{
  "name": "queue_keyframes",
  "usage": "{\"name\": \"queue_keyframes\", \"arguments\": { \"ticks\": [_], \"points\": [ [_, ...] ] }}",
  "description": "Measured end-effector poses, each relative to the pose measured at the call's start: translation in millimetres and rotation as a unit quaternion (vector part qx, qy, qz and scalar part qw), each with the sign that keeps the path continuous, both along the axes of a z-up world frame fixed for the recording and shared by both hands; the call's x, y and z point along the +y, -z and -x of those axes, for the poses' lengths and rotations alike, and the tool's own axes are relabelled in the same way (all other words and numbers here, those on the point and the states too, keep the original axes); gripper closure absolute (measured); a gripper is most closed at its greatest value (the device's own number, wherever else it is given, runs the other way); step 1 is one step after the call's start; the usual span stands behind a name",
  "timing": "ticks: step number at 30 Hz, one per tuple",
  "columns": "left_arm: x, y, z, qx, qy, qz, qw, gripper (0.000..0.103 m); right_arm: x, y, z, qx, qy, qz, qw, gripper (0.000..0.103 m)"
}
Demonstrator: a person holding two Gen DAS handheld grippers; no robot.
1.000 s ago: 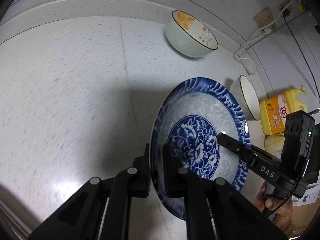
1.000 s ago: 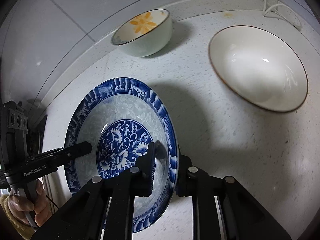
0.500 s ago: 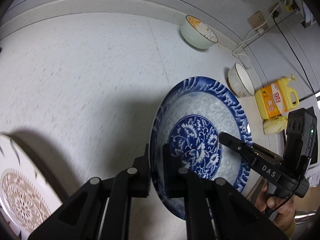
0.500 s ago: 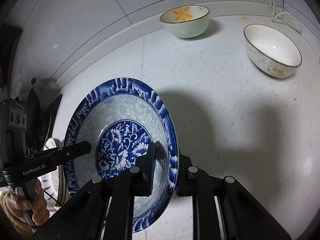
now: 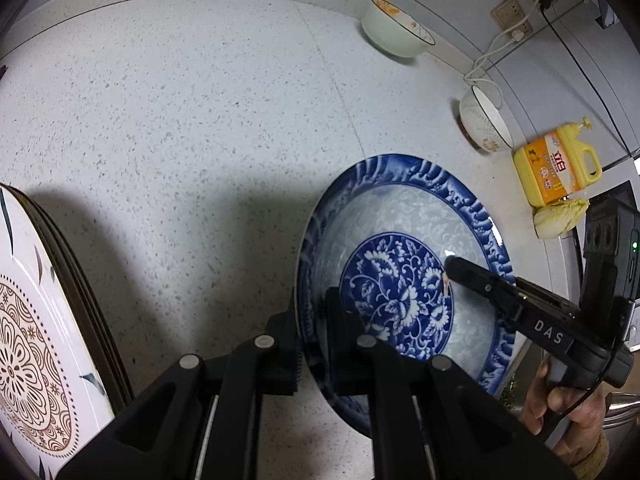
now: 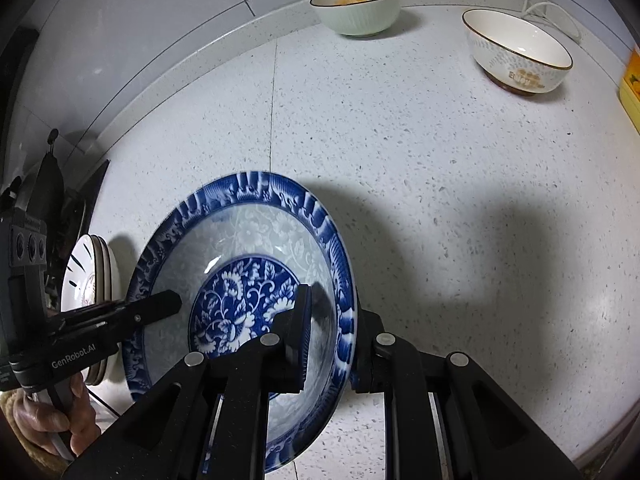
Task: Organize plates and bowls
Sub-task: 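Carry the blue-and-white plate beside the plate stack, lower it, open both grippers, then move both grippers to the white gold-rimmed bowl and grip its rim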
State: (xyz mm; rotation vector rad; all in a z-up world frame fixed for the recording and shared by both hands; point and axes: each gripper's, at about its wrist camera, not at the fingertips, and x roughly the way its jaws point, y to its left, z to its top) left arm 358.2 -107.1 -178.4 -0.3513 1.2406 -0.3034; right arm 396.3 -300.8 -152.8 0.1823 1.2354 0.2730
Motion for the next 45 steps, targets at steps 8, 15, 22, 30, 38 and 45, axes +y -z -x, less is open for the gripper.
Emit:
{"name": "queue_keyframes", "arguments": {
  "ticks": [8,15,22,30,38,45],
  "points": [
    [-2.0,-1.4,-1.4,-0.002,0.005,-0.010,0.9999,0.094,-9.5,10.5,7.8,0.014,0.002,-0.021,1.000,0.088],
    [2.8,-14.2,-5.5,-0.020,-0.001,-0.014,0.9997,0.093,-12.2,7.6,9.2,0.011,-0.010,-0.030,0.999,0.086],
    [8.3,-44.8,-7.0,-0.063,-0.012,-0.037,0.9972,0.084,-23.7,-3.4,15.9,-0.009,-0.009,-0.028,1.000,0.085],
    [-10.4,-77.1,-29.2,-0.094,0.000,-0.038,0.9948,0.084,-61.2,-22.7,13.3,-0.039,0.027,-0.030,0.998,0.055],
    [-76.7,-88.3,-82.3,-0.107,0.056,-0.031,0.9922,0.084,-127.3,-34.1,-13.7,-0.061,0.107,-0.023,0.992,0.043],
    [-143.5,-94.1,-136.8,-0.112,0.089,-0.039,0.9890,0.075,-177.0,-45.4,-53.3,-0.070,0.152,-0.035,0.985,0.032]
  ]
}}
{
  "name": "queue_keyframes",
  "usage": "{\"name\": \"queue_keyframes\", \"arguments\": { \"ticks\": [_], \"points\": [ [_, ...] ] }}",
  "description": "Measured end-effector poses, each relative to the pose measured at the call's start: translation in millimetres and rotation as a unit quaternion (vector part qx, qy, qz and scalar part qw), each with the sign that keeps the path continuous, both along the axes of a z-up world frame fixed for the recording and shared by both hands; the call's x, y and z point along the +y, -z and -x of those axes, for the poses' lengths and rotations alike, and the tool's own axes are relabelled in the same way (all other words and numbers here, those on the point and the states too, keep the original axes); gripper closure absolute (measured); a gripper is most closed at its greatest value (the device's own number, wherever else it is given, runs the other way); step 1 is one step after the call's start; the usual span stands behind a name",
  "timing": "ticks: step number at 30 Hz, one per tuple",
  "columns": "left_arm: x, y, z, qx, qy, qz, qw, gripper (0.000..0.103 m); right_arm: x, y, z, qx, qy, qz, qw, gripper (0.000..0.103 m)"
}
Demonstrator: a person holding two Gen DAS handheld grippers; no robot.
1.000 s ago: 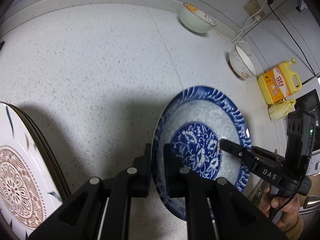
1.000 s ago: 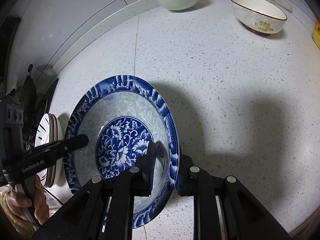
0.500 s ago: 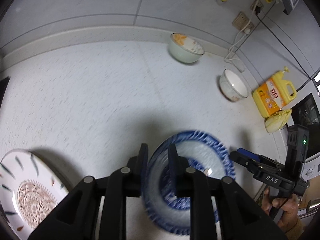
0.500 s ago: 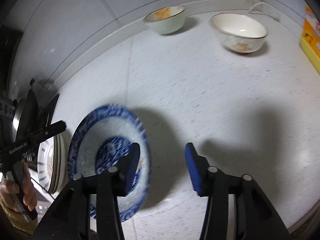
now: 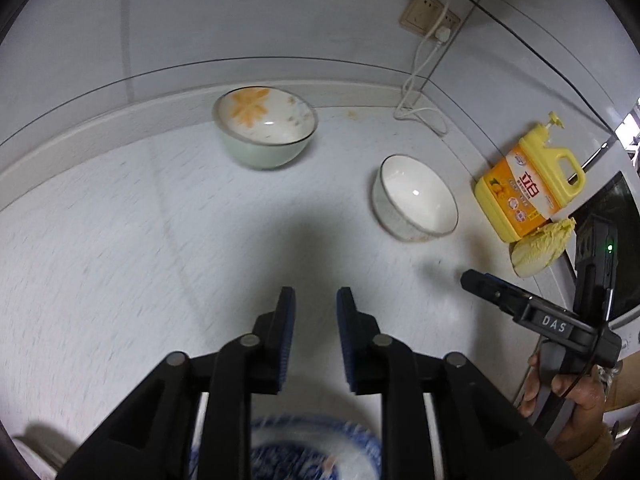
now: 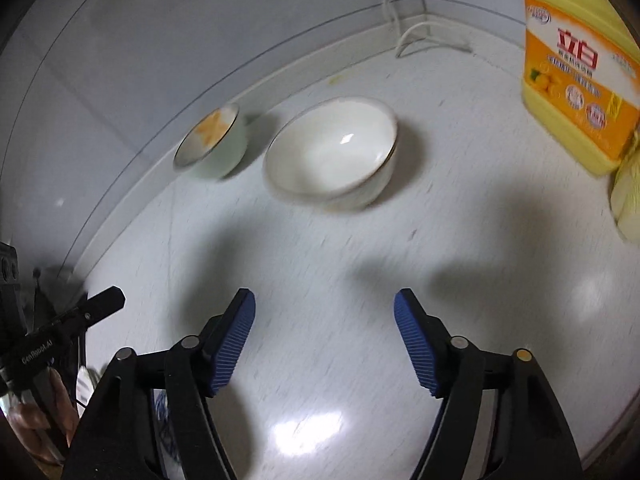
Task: Organize plates and bowls
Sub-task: 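Move both grippers to the white gold-rimmed bowl and grip its rim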
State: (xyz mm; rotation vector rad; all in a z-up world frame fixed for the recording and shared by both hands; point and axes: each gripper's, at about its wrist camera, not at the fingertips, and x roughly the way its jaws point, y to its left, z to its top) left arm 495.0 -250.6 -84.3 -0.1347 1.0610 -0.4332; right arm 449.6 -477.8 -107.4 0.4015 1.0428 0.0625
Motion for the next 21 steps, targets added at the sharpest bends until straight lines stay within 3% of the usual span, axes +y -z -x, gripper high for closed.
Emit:
{"name": "queue_keyframes", "arguments": {
  "ticks": [2,8,14,21],
  "points": [
    [-15.2,1.4,-17.2,0.006,0.004,0.005,1.0000,0.068,-12.2,-2.2,-15.1,-0.001,0.008,-0.005,1.000,0.029],
    [-57.2,4.8,-59.3,0.004,0.022,0.004,0.9997,0.068,-29.6,-2.8,-51.4,0.003,0.015,-0.005,1.000,0.026],
    [-84.4,23.8,-90.2,0.019,0.032,-0.005,0.9993,0.068,-41.9,12.7,-83.9,0.036,0.006,-0.006,0.999,0.026],
    [-107.1,43.2,-109.9,0.031,0.038,-0.010,0.9988,0.068,-42.4,26.5,-104.2,0.080,-0.021,0.040,0.996,0.026]
  ]
}}
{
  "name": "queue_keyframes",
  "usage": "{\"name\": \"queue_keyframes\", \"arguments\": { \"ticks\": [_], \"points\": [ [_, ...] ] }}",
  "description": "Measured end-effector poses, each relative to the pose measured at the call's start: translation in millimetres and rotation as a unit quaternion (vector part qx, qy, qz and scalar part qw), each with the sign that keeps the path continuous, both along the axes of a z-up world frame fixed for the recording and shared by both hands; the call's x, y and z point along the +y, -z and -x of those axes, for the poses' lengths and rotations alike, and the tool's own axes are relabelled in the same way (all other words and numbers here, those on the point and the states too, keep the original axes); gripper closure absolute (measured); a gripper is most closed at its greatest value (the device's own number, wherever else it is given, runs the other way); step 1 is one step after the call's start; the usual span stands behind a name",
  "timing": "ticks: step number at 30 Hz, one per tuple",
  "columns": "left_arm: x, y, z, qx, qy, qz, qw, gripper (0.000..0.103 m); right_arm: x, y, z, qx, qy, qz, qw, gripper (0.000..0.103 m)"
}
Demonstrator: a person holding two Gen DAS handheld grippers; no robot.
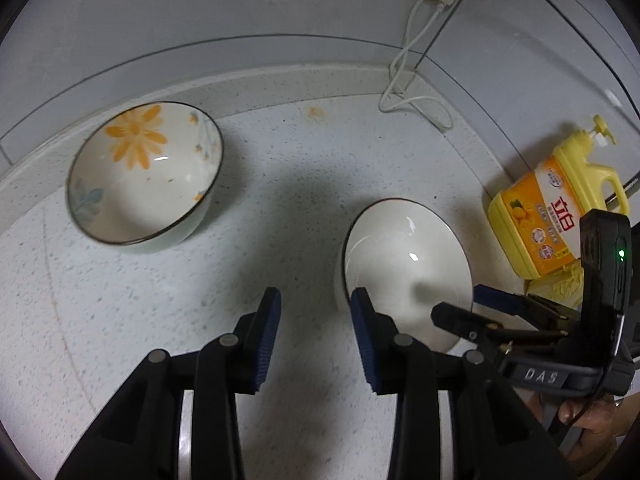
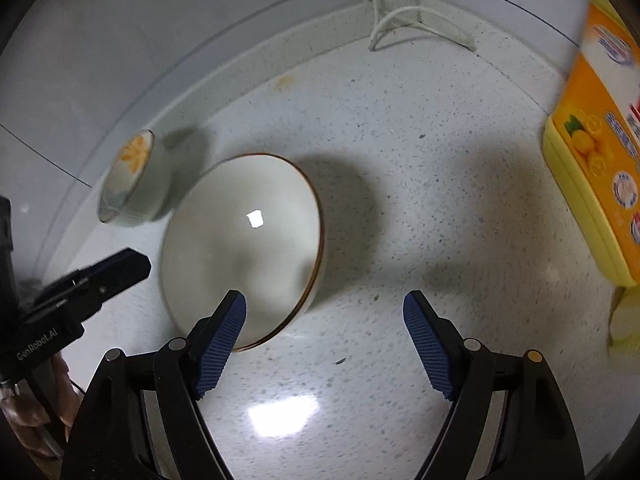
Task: Organize plates and bowls
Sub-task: 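Move both grippers to the white gold-rimmed bowl and grip its rim, then lift the white bowl with both grippers and carry it over the blue-and-white plate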
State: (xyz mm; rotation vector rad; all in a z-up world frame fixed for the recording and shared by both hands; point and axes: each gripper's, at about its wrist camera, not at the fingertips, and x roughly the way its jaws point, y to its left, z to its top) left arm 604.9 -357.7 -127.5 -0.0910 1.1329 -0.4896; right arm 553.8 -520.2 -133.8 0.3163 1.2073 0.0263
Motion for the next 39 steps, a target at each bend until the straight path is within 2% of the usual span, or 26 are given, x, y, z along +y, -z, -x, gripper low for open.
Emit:
{"name": "queue_keyframes", "arguments": {
  "ticks": [7,10,14,17,20,25,27,29,30,32,34,39],
  "points": [
    [-16.5,13.1,-13.5,0.025,0.009,0.001,0.9996,0.068,2.6,7.8,-11.5,0.016,-0.023,0.023,0.999,0.027],
    [-20.7,19.9,-19.4,0.042,0.009,0.004,0.9991,0.068,1.1,11.1,-18.0,0.018,-0.019,0.019,0.999,0.036],
    [-25.3,27.5,-24.6,0.061,0.011,0.003,0.9981,0.068,-2.6,16.0,-23.8,0.024,-0.013,0.007,1.000,0.058],
    [-29.3,33.5,-26.4,0.070,0.010,-0.012,0.9975,0.068,-4.3,19.6,-26.6,0.028,-0.010,-0.010,1.000,0.063],
    [-31.4,38.1,-27.4,0.088,0.011,-0.013,0.9960,0.068,-1.5,21.3,-29.5,0.030,-0.012,-0.005,0.999,0.063],
    [-38.9,41.6,-26.2,0.086,0.019,-0.017,0.9959,0.068,-0.3,24.4,-30.8,0.031,-0.012,-0.012,0.999,0.063],
    [-41.4,41.4,-25.6,0.087,0.024,-0.017,0.9958,0.069,1.9,26.0,-33.3,0.028,-0.015,-0.018,0.999,0.070],
    [-43.6,41.4,-25.9,0.087,0.029,-0.016,0.9957,0.070,5.9,24.7,-34.4,0.024,-0.022,-0.023,0.999,0.085],
    [-44.4,41.6,-25.6,0.087,0.031,-0.015,0.9956,0.071,7.4,23.7,-34.0,0.022,-0.023,-0.020,0.999,0.086],
    [-45.1,43.3,-26.0,0.092,0.034,-0.008,0.9952,0.081,11.2,23.4,-33.9,0.019,-0.027,-0.003,0.999,0.090],
    [-46.1,43.8,-24.6,0.092,0.040,-0.002,0.9950,0.083,12.7,23.9,-32.8,0.018,-0.029,-0.005,0.999,0.093],
    [-46.8,43.0,-20.1,0.079,0.043,-0.009,0.9959,0.084,18.8,24.7,-31.5,0.008,-0.034,0.003,0.999,0.093]
  ]
}}
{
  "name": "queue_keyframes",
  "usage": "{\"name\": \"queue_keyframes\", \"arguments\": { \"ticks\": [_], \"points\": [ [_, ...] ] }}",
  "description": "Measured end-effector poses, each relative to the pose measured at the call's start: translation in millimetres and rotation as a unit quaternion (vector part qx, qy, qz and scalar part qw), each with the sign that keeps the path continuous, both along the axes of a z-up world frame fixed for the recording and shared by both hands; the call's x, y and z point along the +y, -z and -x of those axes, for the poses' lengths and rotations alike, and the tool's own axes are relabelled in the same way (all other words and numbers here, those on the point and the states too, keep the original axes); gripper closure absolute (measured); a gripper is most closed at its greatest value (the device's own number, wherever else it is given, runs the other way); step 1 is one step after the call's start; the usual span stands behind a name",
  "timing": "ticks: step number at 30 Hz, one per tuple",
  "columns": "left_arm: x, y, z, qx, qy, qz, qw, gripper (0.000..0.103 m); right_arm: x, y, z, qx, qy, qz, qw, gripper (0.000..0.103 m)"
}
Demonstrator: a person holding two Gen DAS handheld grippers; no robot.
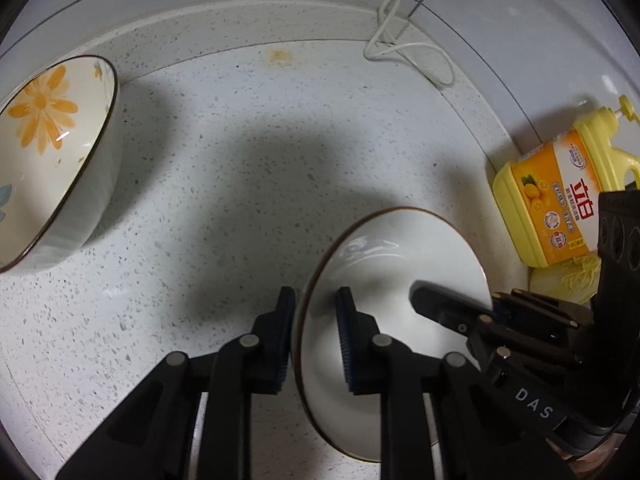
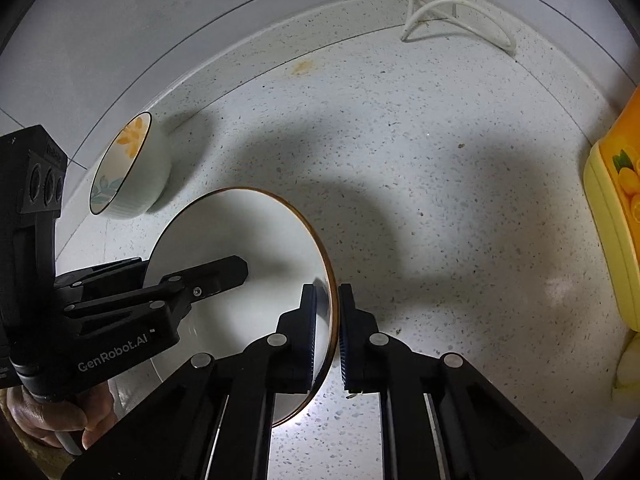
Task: Organize plates and bowls
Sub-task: 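Lift the white bowl with both grippers and carry it over the blue-and-white plate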
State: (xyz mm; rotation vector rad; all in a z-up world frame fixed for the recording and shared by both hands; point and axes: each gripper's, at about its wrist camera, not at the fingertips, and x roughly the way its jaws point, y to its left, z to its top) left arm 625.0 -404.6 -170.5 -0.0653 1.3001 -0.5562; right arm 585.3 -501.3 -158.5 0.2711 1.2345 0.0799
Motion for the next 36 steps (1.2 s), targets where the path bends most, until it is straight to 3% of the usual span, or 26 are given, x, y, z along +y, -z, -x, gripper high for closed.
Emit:
{"name": "queue_keyframes", "arguments": {
  "ticks": [8,17,29,36],
  "points": [
    [6.1,-4.8,11.2,-0.007,-0.002,-0.007,0.9999,0.084,3.5,-0.3,1.7,-0.002,-0.002,0.003,1.000,0.093],
    [44.0,-44.0,54.5,-0.018,-0.033,0.000,0.9993,0.086,19.6,-30.4,31.3,-0.019,-0.011,-0.012,1.000,0.093],
    [153.0,-98.9,169.6,-0.027,-0.101,-0.004,0.9945,0.087,103.5,-77.2,113.6,-0.039,-0.080,-0.032,0.996,0.093],
    [216.7,-99.5,242.4,-0.023,-0.138,-0.008,0.9902,0.087,164.1,-78.2,167.0,-0.030,-0.138,-0.044,0.989,0.093]
  ]
}}
